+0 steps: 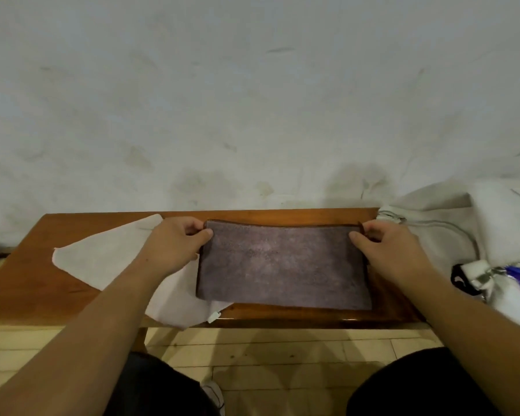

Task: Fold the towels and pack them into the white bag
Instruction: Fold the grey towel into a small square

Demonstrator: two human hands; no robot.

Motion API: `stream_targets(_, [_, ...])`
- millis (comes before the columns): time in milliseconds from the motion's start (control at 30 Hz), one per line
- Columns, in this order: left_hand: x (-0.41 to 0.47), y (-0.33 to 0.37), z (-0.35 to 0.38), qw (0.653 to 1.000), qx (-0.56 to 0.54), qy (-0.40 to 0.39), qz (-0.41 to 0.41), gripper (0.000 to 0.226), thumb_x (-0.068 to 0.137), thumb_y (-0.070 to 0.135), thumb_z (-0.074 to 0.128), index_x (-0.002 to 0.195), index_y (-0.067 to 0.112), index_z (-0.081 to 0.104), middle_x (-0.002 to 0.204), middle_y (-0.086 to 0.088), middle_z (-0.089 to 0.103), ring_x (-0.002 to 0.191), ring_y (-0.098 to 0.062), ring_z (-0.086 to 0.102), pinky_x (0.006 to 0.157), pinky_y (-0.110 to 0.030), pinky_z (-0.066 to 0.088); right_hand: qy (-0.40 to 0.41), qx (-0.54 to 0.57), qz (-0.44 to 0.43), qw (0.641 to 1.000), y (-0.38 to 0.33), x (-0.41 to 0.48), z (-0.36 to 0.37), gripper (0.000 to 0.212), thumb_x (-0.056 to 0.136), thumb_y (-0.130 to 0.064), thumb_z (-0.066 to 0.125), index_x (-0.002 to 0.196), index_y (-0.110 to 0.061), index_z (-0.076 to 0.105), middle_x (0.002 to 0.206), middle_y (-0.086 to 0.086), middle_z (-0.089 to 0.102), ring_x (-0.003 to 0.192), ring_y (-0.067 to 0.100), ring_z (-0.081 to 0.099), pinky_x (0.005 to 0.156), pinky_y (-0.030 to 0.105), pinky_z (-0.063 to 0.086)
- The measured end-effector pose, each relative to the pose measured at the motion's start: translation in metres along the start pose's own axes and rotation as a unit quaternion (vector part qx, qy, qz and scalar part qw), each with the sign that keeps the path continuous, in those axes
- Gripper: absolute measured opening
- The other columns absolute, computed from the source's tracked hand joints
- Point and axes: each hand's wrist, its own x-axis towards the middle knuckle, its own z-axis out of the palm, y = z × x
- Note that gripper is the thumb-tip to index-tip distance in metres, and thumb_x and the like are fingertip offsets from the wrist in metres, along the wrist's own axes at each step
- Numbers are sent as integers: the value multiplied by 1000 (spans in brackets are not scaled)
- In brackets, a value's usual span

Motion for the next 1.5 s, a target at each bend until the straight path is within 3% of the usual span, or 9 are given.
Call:
stream_targets(267, [32, -31, 36, 998, 47, -26, -44, 23, 88, 41, 74, 103, 25, 68, 96, 8, 70, 87, -14, 68, 77, -41, 61, 19, -63, 37, 997, 12, 16, 26, 11, 92, -38, 68, 98, -40, 60, 86, -18, 61, 87, 16, 60, 78, 30, 44])
stream_targets(567, [39, -20, 36, 997, 68, 21, 22, 10, 94, 37, 68, 85, 32, 67, 86, 22, 66, 82, 6, 59, 69, -16, 44, 31, -70, 54, 996, 7, 16, 29, 2, 97, -32, 61, 98, -31, 63, 78, -22, 55, 67, -3, 49, 53, 12, 28])
stream_targets(867, [48, -22, 51, 994, 107, 34, -11, 14, 91, 47, 67, 86, 33, 65, 86, 14, 66, 87, -12, 63, 71, -28, 44, 32, -56, 38, 997, 1, 11, 30, 13, 90, -16, 64, 93, -28, 62, 69, -9, 62, 57, 5, 53, 53, 7, 39])
stream_targets(967, [49, -21, 56, 991, 130, 26, -33, 16, 90, 51, 65, 88, 37, 58, 84, 18, 60, 91, -16, 63, 76, -34, 52, 5, -85, 26, 996, 0, 10, 33, 27, 90, -14, 63, 111, -29, 60, 89, -6, 65, 67, 2, 53, 57, 10, 36])
stream_targets(1067, [41, -11, 55, 987, 152, 50, -23, 26, 92, 51, 62, 109, 34, 55, 102, 10, 62, 103, -20, 59, 84, -42, 54, 16, -188, -12, 982, -3, 5, 38, 50, 87, -20, 64, 135, -29, 50, 112, 4, 47, 90, 18, 51, 78, 31, 44])
stream_targets(1167, [15, 12, 64, 971, 191, 96, 111, 39, 96, 44, 56, 130, 26, 52, 127, -1, 52, 119, -24, 48, 98, -42, 47, 60, -266, -116, 955, -18, -14, 50, 54, 89, -39, 60, 141, -25, 51, 128, 7, 45, 116, 26, 45, 97, 43, 44])
stream_targets(1267, [-24, 26, 95, 956, 222, -21, 188, 53, 100, 50, 40, 150, 34, 35, 157, 5, 29, 144, -18, 27, 121, -38, 21, -50, -272, -157, 948, -22, -35, 79, 64, 98, -59, 35, 156, -32, 31, 165, 6, 21, 154, 27, 16, 123, 48, 18])
stream_targets(1333, [-37, 16, 116, 939, 285, -66, 179, 62, 100, 58, 18, 158, 37, 13, 168, 6, 6, 154, -16, 4, 123, -38, 1, -105, -298, -152, 937, -14, -44, 98, 70, 99, -68, 17, 162, -37, 10, 171, 4, -2, 157, 25, -8, 125, 50, -1])
stream_targets(1500, [-29, -12, 111, 928, 330, -45, 166, 73, 95, 72, 6, 159, 40, -3, 168, 7, -8, 155, -15, -11, 126, -45, -3, -94, -311, -124, 938, -1, -44, 99, 78, 91, -80, 9, 159, -45, -6, 170, 0, -13, 156, 27, -16, 125, 53, -6])
